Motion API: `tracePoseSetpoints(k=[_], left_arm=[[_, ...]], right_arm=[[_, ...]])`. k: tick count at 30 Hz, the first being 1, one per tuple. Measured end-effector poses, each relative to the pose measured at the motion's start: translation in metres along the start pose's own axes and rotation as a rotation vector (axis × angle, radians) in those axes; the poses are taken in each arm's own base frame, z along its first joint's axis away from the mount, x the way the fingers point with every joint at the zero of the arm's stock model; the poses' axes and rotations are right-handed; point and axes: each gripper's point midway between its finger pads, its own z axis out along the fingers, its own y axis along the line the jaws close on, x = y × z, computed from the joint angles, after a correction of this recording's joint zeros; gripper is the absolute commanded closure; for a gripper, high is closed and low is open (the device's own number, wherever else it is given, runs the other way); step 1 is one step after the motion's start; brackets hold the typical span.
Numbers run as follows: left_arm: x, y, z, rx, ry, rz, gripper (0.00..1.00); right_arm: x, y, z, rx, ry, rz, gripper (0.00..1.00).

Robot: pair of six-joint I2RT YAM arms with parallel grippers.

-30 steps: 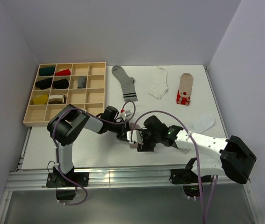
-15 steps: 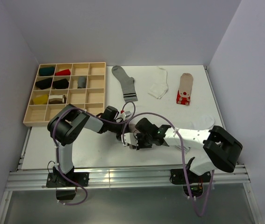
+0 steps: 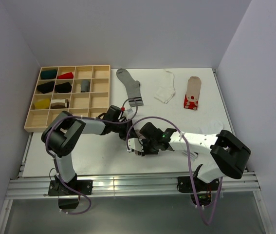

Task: Roll the socks
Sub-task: Roll the sock at the center of the board.

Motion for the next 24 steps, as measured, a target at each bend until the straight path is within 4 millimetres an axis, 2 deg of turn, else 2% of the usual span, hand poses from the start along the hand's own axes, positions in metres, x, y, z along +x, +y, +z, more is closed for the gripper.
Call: tracePoseSetpoints(k=[3,6,11,19,24], left_arm=[[-0.019,0.008,-0.009,-0.035,-0.073,-0.008,0.75],[-0.034,0.013,-0.019,-0.054,-0.119,-0.017,0.79],[-0.050,0.010,-0.021,-0.053,-0.144,-0.001,0.82],[-0.046,0.022,-0.009,-0.064,-0.089,-0.024,0.86],[-0.046,0.019,-0.003,-0.061,-0.069,-0.009,0.87]], right_arm=[[0.001,0.002,-0.001,-0.004,0.005,0.009,0.79],[0.002,0.003,-0.001,-0.007,0.009,0.014,0.79],[0.003,0.004,-0.003,-0.013,0.019,0.023,0.79],[0.003,0.002,-0.006,-0.033,0.055,0.030,0.79],[0.003,0.001,-0.005,-0.047,0.079,0.035,0.78]])
